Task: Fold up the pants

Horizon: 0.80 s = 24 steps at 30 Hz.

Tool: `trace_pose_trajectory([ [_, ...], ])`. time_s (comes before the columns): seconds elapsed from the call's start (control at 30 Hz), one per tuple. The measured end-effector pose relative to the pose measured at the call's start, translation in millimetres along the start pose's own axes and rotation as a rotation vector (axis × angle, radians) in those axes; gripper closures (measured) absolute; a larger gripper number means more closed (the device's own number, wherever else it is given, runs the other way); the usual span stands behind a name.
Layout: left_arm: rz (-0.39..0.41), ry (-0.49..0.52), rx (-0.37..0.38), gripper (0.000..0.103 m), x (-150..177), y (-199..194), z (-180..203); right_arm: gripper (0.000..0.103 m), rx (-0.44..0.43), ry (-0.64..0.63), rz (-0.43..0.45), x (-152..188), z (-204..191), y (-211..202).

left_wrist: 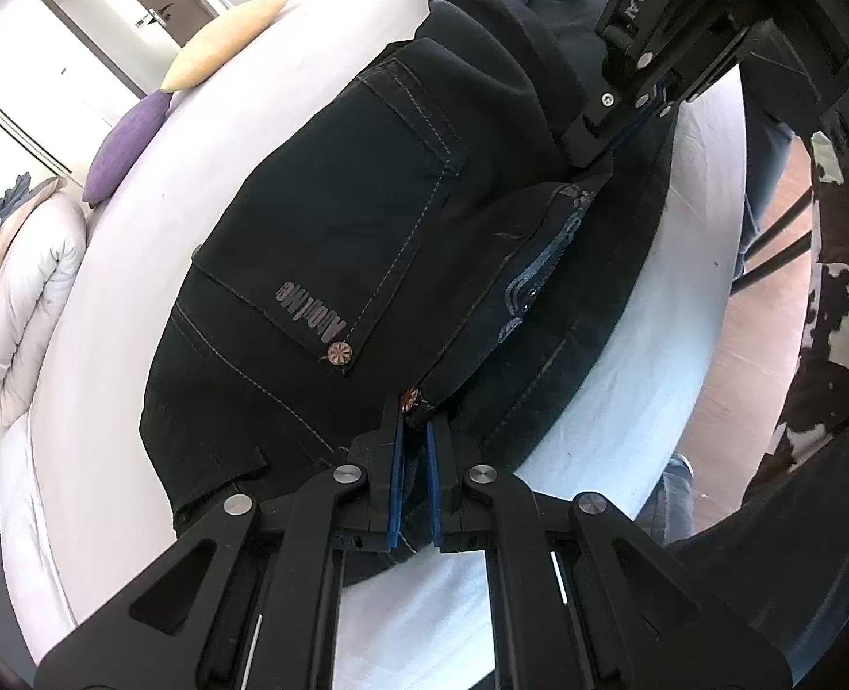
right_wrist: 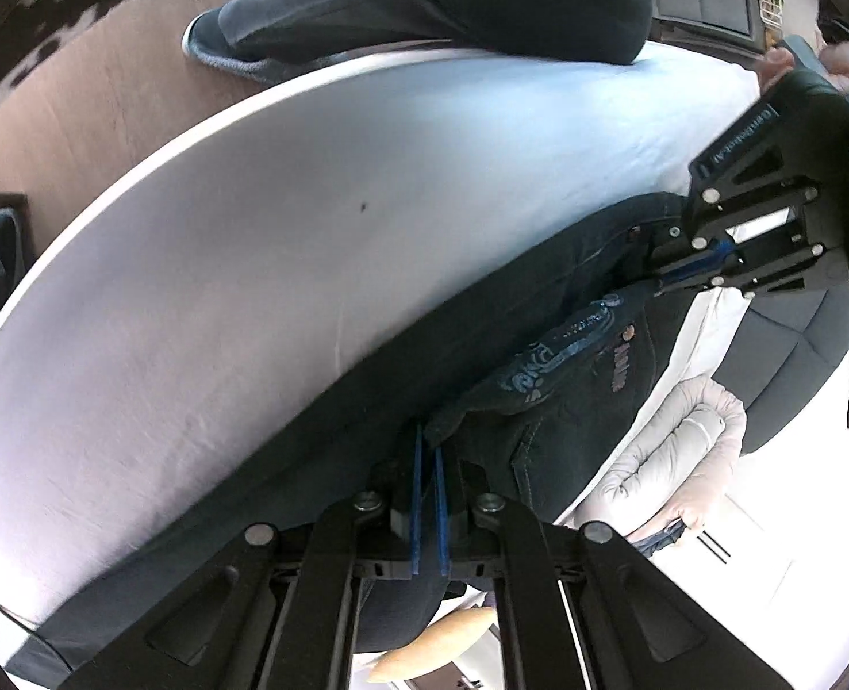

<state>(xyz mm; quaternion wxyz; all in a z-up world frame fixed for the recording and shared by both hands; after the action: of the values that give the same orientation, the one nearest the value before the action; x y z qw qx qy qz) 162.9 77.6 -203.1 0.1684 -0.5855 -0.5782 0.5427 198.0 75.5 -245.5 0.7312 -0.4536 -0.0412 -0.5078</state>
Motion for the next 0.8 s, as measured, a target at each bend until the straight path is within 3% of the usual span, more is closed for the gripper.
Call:
trace_pose_trajectory([
  [0.5,0.023,-0.053,-0.044,0.094,-8.0,10.0,2.7,0.098,0.001,0.025,-0.036,-18.2,-5.8,-4.4],
  [0.8,-0.047,-0.113,-0.028,0.091,12.4,-11.9,1.1,0.098,0.018,0.041,-0.061,-22.5,-11.5,-7.9],
])
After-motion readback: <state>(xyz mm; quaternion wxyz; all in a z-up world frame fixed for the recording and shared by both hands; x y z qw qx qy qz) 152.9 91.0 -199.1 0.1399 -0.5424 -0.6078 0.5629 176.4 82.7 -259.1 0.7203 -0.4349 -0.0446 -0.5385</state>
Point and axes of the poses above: each gripper's, at about its wrist camera, not at the fingertips, and y roughly the way its jaws point, z to its right, x to its underside, the point moved 10 cm from there along y, roughly the way its jaws point, and after that the axes turned 3 degrees about z, right-handed, at the moved point
